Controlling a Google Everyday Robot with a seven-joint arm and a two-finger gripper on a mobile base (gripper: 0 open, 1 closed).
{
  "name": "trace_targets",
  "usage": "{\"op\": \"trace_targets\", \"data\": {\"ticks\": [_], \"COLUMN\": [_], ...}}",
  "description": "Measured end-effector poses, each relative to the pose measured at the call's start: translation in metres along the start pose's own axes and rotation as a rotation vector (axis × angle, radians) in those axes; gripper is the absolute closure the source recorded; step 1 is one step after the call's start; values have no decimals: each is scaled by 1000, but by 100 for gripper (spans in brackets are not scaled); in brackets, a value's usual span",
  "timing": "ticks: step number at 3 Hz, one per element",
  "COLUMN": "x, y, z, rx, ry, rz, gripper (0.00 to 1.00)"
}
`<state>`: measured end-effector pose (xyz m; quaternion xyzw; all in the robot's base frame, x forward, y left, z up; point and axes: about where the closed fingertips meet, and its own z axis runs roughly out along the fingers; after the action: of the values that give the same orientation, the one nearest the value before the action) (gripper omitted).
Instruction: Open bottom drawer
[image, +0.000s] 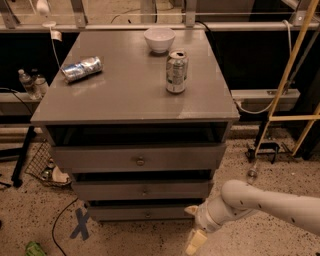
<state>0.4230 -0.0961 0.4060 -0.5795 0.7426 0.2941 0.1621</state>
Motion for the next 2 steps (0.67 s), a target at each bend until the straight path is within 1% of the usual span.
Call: {"op": "trace_targets", "data": {"ticks": [1,2], "x": [9,34], "y": [-12,-56], "z": [8,37], "rx": [77,189], "ry": [59,131], "rz": [-65,-161], "gripper": [0,0]}}
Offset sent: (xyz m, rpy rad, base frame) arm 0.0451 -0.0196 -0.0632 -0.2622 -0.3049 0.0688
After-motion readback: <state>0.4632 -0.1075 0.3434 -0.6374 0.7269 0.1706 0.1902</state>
